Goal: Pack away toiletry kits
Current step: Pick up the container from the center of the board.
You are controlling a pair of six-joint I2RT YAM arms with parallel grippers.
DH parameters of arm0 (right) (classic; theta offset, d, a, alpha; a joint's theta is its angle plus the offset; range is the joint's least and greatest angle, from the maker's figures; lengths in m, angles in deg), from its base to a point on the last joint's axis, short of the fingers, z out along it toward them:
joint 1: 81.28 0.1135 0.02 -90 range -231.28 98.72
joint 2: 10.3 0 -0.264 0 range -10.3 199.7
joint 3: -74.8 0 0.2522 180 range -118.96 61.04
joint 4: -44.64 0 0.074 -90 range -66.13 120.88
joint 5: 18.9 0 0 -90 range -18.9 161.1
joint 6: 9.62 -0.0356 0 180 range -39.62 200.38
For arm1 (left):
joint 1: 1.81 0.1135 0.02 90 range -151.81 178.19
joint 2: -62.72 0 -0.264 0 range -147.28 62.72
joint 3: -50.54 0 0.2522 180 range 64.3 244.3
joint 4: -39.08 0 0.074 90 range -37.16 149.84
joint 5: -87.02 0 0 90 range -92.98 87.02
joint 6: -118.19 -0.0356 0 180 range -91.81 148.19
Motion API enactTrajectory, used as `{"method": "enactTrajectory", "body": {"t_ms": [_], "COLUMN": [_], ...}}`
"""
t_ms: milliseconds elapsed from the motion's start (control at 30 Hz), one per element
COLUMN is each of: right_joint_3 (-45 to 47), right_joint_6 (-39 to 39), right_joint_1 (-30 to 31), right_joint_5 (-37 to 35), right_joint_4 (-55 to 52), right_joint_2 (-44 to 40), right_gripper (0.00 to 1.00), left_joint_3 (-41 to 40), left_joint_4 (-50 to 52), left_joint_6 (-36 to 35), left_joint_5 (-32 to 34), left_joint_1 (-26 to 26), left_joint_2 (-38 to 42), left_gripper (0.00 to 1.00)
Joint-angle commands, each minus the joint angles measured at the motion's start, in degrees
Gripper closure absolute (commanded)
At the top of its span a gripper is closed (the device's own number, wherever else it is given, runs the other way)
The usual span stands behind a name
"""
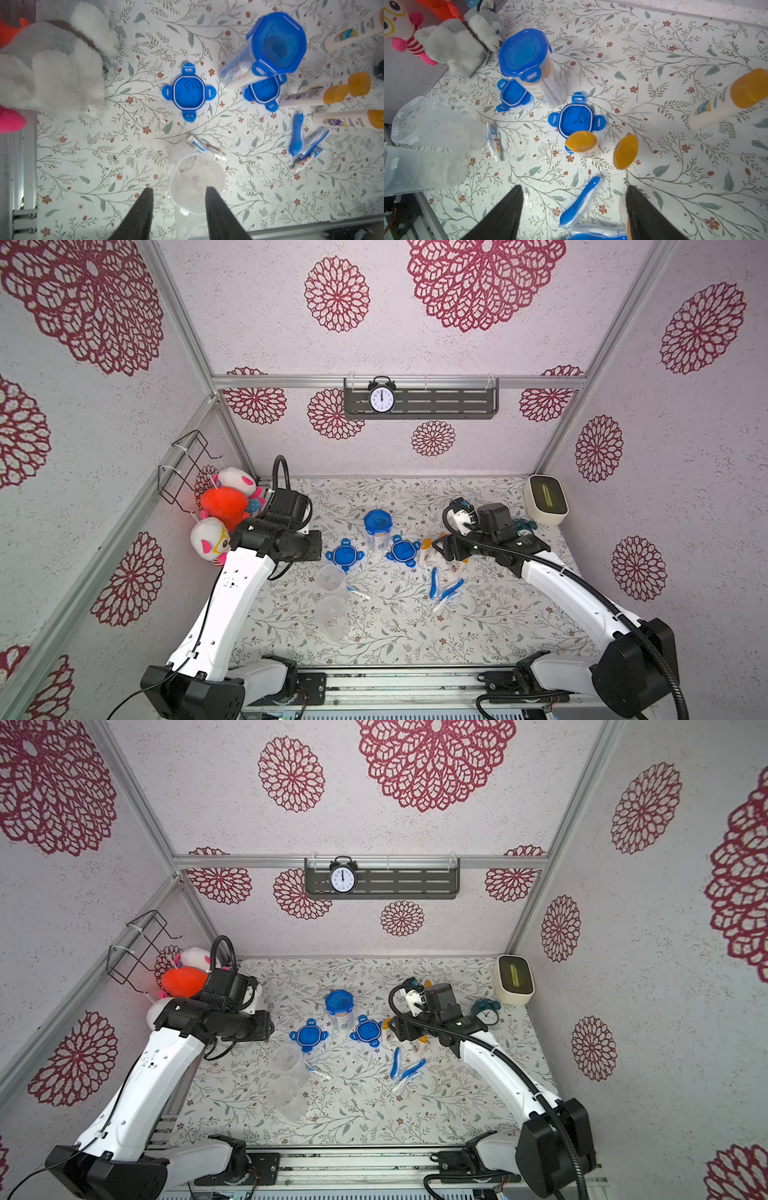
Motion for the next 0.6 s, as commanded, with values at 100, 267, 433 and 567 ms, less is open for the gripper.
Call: {"method": "enactTrajectory", "body": {"t_ms": [100,267,433,567], "right_joint_3": [1.2,2.1,2.4,2.9], "right_joint_6": [-2.0,-2.6,-2.9,-5.5], "right_joint_1": [-2.6,-3.8,-4.4,-4.4], "right_joint_5": [5.1,6.6,7.7,10.2], "right_joint_4": [4.1,4.7,5.0,5.2], "right_joint_2": [-2.0,-2.6,-2.9,-3.4], "right_gripper": [0.21,0.21,0.21,0.21], "left_joint_3": [-0.7,-1.3,-3.2,-6.5], "left_joint_4": [7.4,8.0,7.6,3.3], "left_joint_6": [-0.6,-0.6,-0.7,0.2], "left_joint_5": [-9.1,-5.4,-2.0,-2.5], "left_joint_1": [0.1,0.2,0.1,0.0], "left_joint_2": [-4.2,-6.3,-8.2,-8.6], "left_gripper": [0.55,0.58,0.59,0.59]}}
